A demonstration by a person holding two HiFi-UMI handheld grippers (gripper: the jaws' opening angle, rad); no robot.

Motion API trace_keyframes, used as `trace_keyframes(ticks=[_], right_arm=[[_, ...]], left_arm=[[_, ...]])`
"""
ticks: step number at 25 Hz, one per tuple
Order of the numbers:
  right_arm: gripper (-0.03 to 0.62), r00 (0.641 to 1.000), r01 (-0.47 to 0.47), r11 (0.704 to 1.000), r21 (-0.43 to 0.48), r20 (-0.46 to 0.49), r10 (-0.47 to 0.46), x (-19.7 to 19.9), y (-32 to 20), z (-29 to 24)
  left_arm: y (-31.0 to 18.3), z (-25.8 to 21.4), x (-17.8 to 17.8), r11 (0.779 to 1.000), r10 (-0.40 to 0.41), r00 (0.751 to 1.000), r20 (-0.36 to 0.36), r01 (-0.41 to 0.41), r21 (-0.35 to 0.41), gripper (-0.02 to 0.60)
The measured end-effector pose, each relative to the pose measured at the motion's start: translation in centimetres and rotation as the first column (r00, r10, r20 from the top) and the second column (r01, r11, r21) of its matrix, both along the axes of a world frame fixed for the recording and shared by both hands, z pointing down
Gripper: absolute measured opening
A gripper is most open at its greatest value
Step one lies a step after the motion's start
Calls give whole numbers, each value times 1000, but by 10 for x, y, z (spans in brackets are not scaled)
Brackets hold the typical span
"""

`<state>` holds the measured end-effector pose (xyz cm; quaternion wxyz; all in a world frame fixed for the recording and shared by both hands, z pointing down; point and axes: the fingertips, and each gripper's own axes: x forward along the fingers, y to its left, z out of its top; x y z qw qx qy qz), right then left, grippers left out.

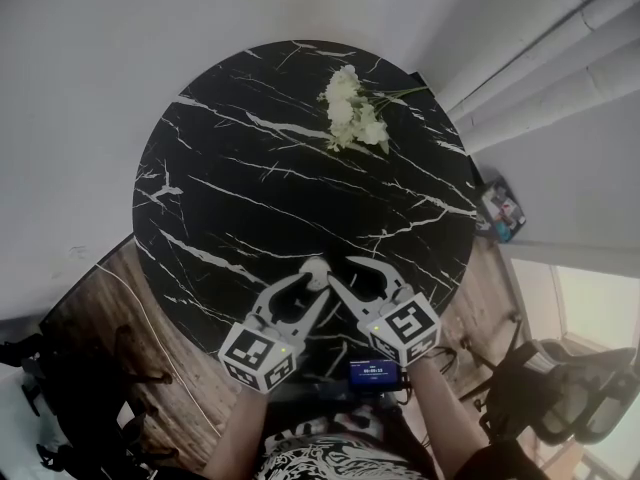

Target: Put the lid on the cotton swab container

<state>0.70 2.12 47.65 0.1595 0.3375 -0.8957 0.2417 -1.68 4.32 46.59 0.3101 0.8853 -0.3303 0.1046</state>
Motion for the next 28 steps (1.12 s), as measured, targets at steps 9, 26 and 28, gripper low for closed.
trace_keyframes(ticks=[9, 26, 28], right_arm=[[98, 1000, 1, 1000, 5, 3, -1, 0, 1, 2], [92, 1000, 9, 999, 36, -9, -8, 2, 5, -1], [75, 999, 3, 998, 69, -35, 0, 7, 5, -3]], left_arm=[[-3, 1, -2, 1000, -30, 1000, -3, 30, 10, 140], [-11, 0, -3, 996, -84, 996, 7, 83, 29, 67], [-12, -2, -5, 995, -90, 996, 12, 90, 43, 52]])
